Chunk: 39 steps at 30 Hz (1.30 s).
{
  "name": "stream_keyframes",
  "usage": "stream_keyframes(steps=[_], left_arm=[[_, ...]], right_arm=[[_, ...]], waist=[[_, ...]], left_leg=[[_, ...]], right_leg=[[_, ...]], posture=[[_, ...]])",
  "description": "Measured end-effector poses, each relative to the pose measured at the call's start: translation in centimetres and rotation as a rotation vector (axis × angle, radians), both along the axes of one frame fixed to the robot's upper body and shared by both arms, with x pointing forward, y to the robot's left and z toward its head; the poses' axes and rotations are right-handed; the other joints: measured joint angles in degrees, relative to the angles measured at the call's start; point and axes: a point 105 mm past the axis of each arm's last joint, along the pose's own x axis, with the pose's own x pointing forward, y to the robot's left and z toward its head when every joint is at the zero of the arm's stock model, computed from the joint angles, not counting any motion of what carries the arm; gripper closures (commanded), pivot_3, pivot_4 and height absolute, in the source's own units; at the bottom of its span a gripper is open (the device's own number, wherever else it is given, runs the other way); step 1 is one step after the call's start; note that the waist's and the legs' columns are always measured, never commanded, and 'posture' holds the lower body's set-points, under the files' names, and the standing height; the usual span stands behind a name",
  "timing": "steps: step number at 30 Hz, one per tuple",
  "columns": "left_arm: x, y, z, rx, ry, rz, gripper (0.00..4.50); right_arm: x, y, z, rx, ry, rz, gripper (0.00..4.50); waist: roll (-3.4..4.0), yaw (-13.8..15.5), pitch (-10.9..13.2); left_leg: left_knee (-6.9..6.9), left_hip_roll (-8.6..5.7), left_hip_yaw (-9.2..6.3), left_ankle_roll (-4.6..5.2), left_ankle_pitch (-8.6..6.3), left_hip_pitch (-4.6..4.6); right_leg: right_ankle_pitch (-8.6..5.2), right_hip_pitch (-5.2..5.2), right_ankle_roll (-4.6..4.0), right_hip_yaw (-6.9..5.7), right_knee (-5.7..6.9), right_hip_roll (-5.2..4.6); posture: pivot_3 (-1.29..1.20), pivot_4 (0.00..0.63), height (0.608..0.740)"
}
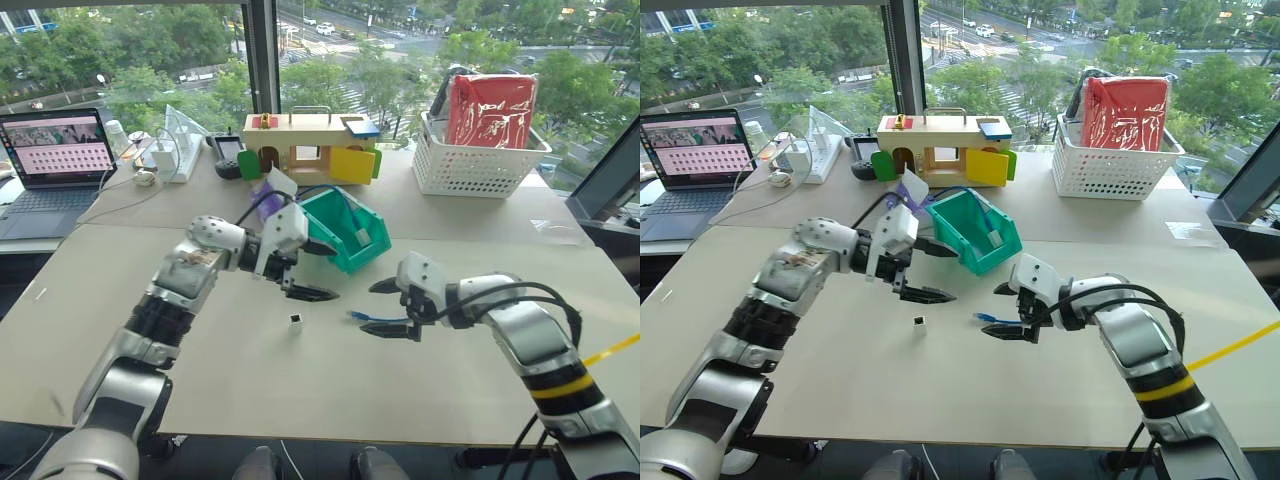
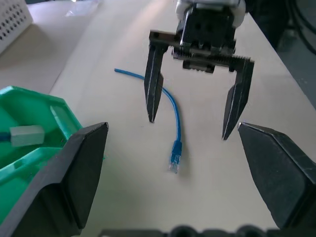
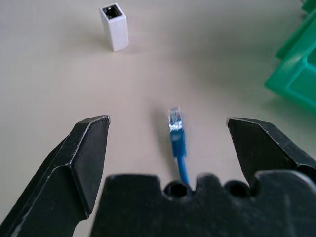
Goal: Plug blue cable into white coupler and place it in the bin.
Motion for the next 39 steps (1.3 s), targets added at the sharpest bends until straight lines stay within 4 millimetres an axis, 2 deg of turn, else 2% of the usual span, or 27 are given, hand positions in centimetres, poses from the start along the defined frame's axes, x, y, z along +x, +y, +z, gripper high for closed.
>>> stream_keyframes(steps=[2, 4, 8, 15, 20, 24, 26, 30, 32, 34, 37, 39], left_arm=[[0.6, -0.3, -1.7, 0.086, 0.007, -0.004, 0.00], [1.3, -0.5, -3.5, 0.173, 0.005, -0.012, 0.00], [2.0, -1.3, -5.1, 0.217, 0.011, -0.012, 0.00], [1.9, -3.8, -7.0, 0.229, 0.005, -0.030, 0.00], [2.0, -3.7, -7.8, 0.251, 0.005, -0.013, 0.00], [2.0, -4.0, -8.0, 0.259, -0.013, -0.023, 0.92], [2.0, -4.1, -8.0, 0.264, -0.024, -0.031, 1.74], [2.1, -4.0, -8.1, 0.261, -0.026, -0.025, 3.05], [2.1, -4.0, -8.1, 0.264, -0.026, -0.024, 3.86], [2.1, -4.2, -8.0, 0.258, -0.022, -0.021, 4.42], [2.2, -4.8, -7.2, 0.214, 0.013, 0.007, 4.42], [2.2, -5.7, -5.2, 0.136, 0.023, 0.019, 4.42]], right_arm=[[-1.2, -0.9, 0.1, 0.009, 0.014, -0.054, 0.03], [-2.1, -3.0, 0.6, 0.019, 0.001, -0.178, 0.03], [-3.3, -6.4, 1.6, 0.020, -0.036, -0.374, 0.03], [-5.1, -7.4, 2.7, 0.036, -0.062, -0.487, 0.03], [-5.9, -7.3, 2.5, 0.040, -0.044, -0.504, 0.03], [-5.9, -7.5, 2.6, 0.026, -0.050, -0.519, 0.01], [-5.9, -7.5, 2.7, 0.025, -0.054, -0.522, 0.01], [-5.9, -7.6, 2.8, 0.014, -0.054, -0.524, 0.01], [-5.8, -7.7, 3.1, 0.055, -0.055, -0.534, 0.01], [-6.0, -7.9, 3.4, 0.113, -0.037, -0.556, 0.01], [-7.4, -8.7, 1.9, 0.108, 0.059, -0.587, 0.01], [-8.0, -8.4, 1.3, 0.200, 0.107, -0.604, 0.01]], waist=[[0.00, 0.00, 0.00], [-0.01, -0.11, 0.00], [-0.01, -0.12, 0.01], [-0.01, -0.25, 0.01], [-0.01, -0.46, 0.01], [-0.01, -0.42, 0.00], [-0.01, -0.42, 0.00], [-0.01, -0.45, 0.00], [-0.01, -0.50, 0.00], [-0.01, -0.49, 0.00], [-0.01, -0.14, 0.00], [-0.01, -0.17, 0.00]], left_leg=[[0.01, -0.03, -0.04, 0.00, 0.00, -0.03], [0.04, -0.13, -0.13, 0.00, 0.00, -0.06], [0.21, -0.16, -0.29, 0.01, 0.00, -0.19], [0.31, -0.23, -0.43, 0.01, 0.00, -0.28], [0.31, -0.23, -0.45, 0.01, 0.00, -0.27], [0.35, -0.27, -0.51, 0.02, 0.00, -0.27], [0.39, -0.29, -0.54, 0.03, 0.01, -0.27], [0.50, -0.29, -0.57, 0.06, 0.02, -0.27], [0.57, -0.29, -0.59, 0.06, 0.02, -0.28], [0.61, -0.30, -0.63, 0.06, 0.02, -0.29], [0.65, -0.42, -0.85, 0.07, 0.02, -0.48], [0.72, -0.50, -1.03, 0.09, 0.02, -0.72]], right_leg=[[0.00, 0.00, 0.00, 0.00, -0.04, -0.01], [0.00, 0.01, 0.02, 0.01, -0.06, -0.06], [0.01, 0.01, 0.08, -0.01, -0.04, -0.05], [0.00, 0.03, 0.14, -0.01, -0.02, -0.05], [-0.01, 0.04, 0.15, 0.00, 0.00, -0.05], [-0.01, 0.12, 0.16, 0.00, -0.01, -0.06], [-0.01, 0.15, 0.17, 0.00, 0.00, -0.05], [0.00, 0.18, 0.20, 0.00, 0.04, -0.05], [0.01, 0.20, 0.22, 0.00, 0.06, -0.05], [0.01, 0.23, 0.24, 0.00, 0.07, -0.04], [-0.05, 0.22, 0.33, -0.01, 0.06, -0.05], [-0.06, 0.11, 0.36, 0.00, 0.05, -0.04]], posture=[[0.00, 0.150, 0.732], [0.00, 0.150, 0.732], [0.00, 0.150, 0.732], [0.00, 0.150, 0.732], [0.00, 0.150, 0.732], [0.00, 0.150, 0.732], [0.00, 0.150, 0.732], [0.00, 0.150, 0.732], [0.00, 0.150, 0.732], [0.00, 0.150, 0.732], [0.00, 0.150, 0.732], [0.00, 0.150, 0.732]])
